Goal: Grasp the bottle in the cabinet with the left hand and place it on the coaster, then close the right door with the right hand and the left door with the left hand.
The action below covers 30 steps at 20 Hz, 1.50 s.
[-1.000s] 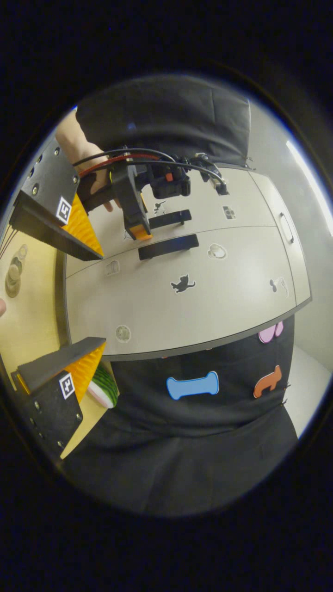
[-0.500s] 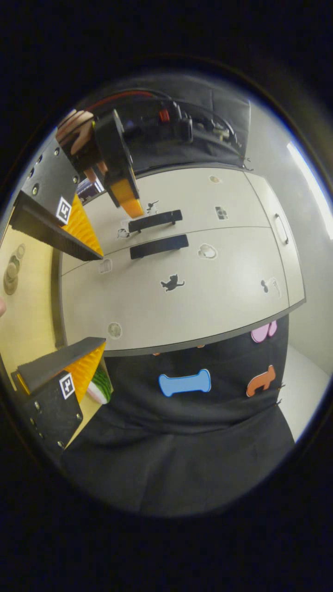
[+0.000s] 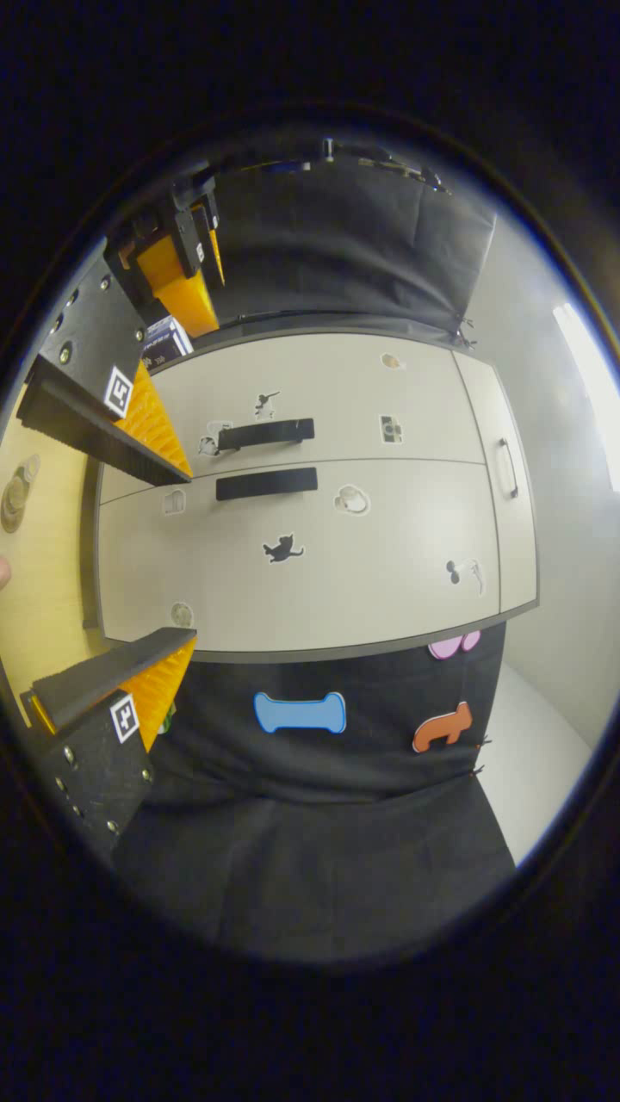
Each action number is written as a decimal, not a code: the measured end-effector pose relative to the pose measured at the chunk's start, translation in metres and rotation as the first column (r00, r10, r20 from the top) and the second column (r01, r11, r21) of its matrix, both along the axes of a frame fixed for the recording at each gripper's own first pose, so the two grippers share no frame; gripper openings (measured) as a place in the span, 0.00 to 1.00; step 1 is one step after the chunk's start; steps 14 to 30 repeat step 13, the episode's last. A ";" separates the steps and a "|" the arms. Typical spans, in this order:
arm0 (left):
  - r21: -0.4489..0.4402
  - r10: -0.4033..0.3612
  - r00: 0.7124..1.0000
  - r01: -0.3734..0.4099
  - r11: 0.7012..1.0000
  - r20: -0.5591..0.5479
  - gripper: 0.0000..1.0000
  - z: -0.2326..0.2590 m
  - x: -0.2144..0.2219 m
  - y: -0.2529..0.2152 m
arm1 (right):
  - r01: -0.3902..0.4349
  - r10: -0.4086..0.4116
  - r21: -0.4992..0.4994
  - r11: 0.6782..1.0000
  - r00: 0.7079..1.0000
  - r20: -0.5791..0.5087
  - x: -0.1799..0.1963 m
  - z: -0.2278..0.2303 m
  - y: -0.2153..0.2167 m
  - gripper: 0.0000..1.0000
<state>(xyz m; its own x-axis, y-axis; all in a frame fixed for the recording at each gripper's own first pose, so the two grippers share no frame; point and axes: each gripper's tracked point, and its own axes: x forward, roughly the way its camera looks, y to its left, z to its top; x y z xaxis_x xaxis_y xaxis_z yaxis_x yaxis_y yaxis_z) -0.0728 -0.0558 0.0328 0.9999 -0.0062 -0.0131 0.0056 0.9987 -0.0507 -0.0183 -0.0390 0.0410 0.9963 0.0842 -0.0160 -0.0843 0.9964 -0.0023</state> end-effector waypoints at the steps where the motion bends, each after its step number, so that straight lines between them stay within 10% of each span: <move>1: -0.005 0.001 1.000 -0.001 1.000 -0.003 0.95 -0.001 -0.005 0.001 | 0.003 -0.003 -0.004 1.000 1.000 0.001 -0.002 0.000 0.002 1.00; 30: -0.003 -0.017 0.999 0.017 1.000 0.033 0.95 0.006 -0.016 0.011 | 0.043 -0.042 -0.027 0.999 0.999 0.013 -0.008 -0.002 0.006 1.00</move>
